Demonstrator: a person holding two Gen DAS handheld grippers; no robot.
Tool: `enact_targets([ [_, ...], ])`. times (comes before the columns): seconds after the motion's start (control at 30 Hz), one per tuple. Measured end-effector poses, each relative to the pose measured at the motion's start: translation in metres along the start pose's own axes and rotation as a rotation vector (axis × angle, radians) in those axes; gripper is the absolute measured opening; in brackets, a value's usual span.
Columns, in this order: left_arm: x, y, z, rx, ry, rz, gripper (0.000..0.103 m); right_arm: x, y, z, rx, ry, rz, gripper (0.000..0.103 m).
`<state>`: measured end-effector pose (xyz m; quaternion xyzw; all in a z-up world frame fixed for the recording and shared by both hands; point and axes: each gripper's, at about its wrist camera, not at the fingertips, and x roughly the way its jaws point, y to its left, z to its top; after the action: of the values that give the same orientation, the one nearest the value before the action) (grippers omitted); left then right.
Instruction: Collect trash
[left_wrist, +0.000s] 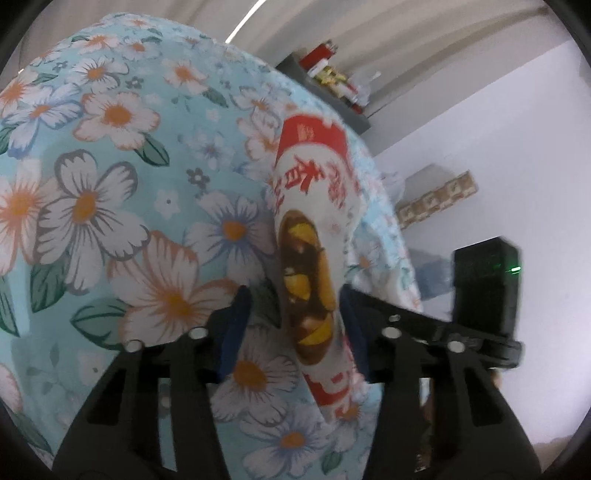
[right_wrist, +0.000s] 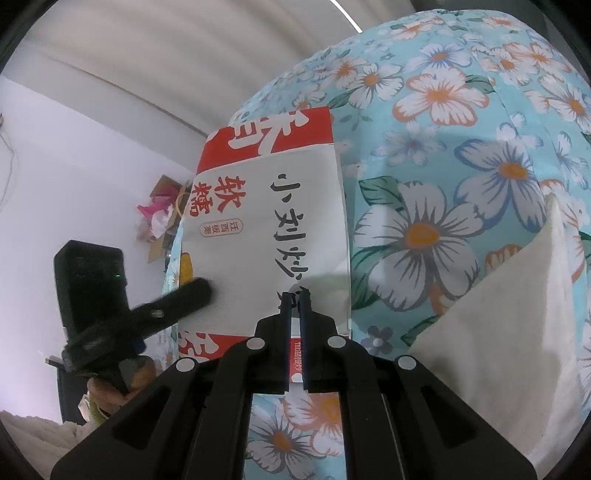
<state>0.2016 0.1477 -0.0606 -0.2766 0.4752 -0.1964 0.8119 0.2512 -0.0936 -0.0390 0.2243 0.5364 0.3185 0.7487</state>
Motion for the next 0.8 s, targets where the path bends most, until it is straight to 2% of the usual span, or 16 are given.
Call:
enact_targets([
  [0.07, 0.006, -0.001, 0.001, 0.006, 0.011, 0.013, 0.033, -0.007, 0.0, -0.002, -0.004, -0.013, 0.012, 0.005],
  [0.17, 0.005, -0.007, 0.0, 0.029, 0.005, 0.036, 0.03, -0.028, 0.002, -0.006, -0.017, -0.051, -0.001, 0.005],
  [0.3, 0.005, -0.019, -0.002, 0.087, -0.003, 0.085, 0.029, -0.081, 0.001, -0.015, -0.028, -0.168, -0.049, 0.008],
  [0.33, 0.005, -0.022, -0.003, 0.107, -0.006, 0.103, 0.028, -0.092, -0.002, -0.018, -0.021, -0.191, -0.069, 0.011],
  [0.4, 0.007, -0.033, -0.003, 0.165, -0.015, 0.153, 0.028, -0.117, -0.012, -0.027, -0.004, -0.244, -0.148, 0.031],
  [0.47, 0.007, -0.044, -0.005, 0.216, -0.025, 0.194, 0.028, -0.137, -0.025, -0.036, 0.024, -0.281, -0.231, 0.041],
  [0.63, 0.005, -0.06, -0.01, 0.309, -0.043, 0.27, 0.028, -0.148, -0.06, -0.046, 0.151, -0.269, -0.288, 0.05],
  [0.8, 0.007, -0.07, -0.012, 0.353, -0.051, 0.307, 0.028, -0.131, -0.069, -0.052, 0.193, -0.239, -0.272, 0.052],
])
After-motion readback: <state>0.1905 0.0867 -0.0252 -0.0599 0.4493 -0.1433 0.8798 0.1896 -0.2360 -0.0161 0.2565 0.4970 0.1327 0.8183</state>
